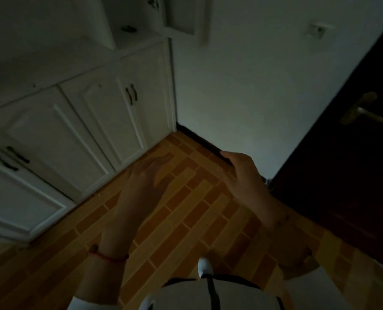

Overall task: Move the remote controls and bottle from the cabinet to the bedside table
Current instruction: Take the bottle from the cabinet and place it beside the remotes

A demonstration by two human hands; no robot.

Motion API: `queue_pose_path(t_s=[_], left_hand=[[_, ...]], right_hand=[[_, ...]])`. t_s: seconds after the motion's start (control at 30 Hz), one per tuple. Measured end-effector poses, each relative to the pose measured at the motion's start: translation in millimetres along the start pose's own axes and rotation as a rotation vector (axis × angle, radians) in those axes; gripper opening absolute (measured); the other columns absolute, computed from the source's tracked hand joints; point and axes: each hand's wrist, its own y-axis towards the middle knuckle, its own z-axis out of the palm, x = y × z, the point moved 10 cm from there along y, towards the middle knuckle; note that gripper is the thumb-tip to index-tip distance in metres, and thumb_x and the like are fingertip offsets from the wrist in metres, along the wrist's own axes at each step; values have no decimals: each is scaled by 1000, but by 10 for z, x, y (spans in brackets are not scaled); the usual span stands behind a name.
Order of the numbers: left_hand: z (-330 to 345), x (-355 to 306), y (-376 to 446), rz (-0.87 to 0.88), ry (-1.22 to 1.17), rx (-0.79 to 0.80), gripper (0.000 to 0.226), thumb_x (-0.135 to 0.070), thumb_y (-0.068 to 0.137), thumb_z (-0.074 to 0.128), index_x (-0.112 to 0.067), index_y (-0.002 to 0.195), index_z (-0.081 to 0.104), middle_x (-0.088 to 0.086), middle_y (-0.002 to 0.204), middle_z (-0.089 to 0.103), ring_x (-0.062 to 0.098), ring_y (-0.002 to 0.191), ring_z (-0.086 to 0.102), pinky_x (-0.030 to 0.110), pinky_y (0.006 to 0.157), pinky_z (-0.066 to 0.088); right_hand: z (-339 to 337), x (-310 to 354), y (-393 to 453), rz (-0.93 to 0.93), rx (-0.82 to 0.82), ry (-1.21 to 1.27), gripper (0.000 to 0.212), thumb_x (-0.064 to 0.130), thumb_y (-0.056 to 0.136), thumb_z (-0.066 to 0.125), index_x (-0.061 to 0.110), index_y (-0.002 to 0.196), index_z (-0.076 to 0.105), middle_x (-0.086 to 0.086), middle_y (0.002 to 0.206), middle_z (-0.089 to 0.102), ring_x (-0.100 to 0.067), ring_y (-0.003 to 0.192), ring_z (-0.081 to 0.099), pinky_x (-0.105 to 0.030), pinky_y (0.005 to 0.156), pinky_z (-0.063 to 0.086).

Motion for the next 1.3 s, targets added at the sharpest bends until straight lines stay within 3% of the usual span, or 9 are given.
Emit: queue_pose_path(t_s=[0.2,0.4,0.47,0.57,0.77,1.0,1.17,1.3], left_hand=[[31,324,738,-143,44,-71,44,-29,87,64,-24,130,55,2,128,62,24,118,57,49,99,47],[146,690,1388,-228,49,-92,44,-28,88,63,-23,131,54,2,131,60,25,123,53,51,103,42],[247,835,1676,-235,56,-71,44,-32,88,61,-22,131,55,2,130,60,25,121,55,52,101,43],[314,1051,2184,-239,60,-83,44,-32,87,59,-20,130,56,3,129,61,25,120,56,51,100,44],[309,1550,3338,-262,68,-103,44,-29,90,61,-25,133,52,-1,135,57,19,125,51,47,105,41],[46,2015,4646,-216,105,-155,43,-30,91,59,-23,133,51,-1,134,57,19,124,52,48,105,41],[-54,2320,5319,-225,110,-156,42,-30,91,59,-24,132,52,1,134,57,22,125,52,50,104,42],[-84,2573,5795,-271,104,-161,43,-25,91,61,-22,133,53,2,134,57,22,126,51,50,105,41]], right_hand=[[62,66,1144,-152,73,68,44,32,95,51,24,137,42,-2,133,52,-15,126,41,-37,107,39],[369,-34,2058,-183,143,99,47,30,93,55,24,138,41,-2,135,49,-14,126,40,-33,105,38],[483,-88,2380,-181,162,111,48,27,94,55,21,139,41,-3,136,48,-14,126,39,-29,105,34],[629,-124,2946,-197,168,117,48,28,94,55,17,139,43,-6,135,51,-19,126,43,-37,110,35],[787,-103,4251,-209,164,100,45,24,93,56,12,135,47,-10,135,53,-24,128,42,-41,111,33],[895,156,5687,-245,136,107,47,32,92,54,20,137,45,-6,139,49,-18,128,41,-35,111,33],[974,238,6418,-279,129,118,48,32,92,54,18,137,44,-8,137,51,-21,130,40,-44,110,35],[1117,248,6987,-279,160,137,49,39,92,50,24,138,42,-4,140,48,-17,130,39,-39,111,34]])
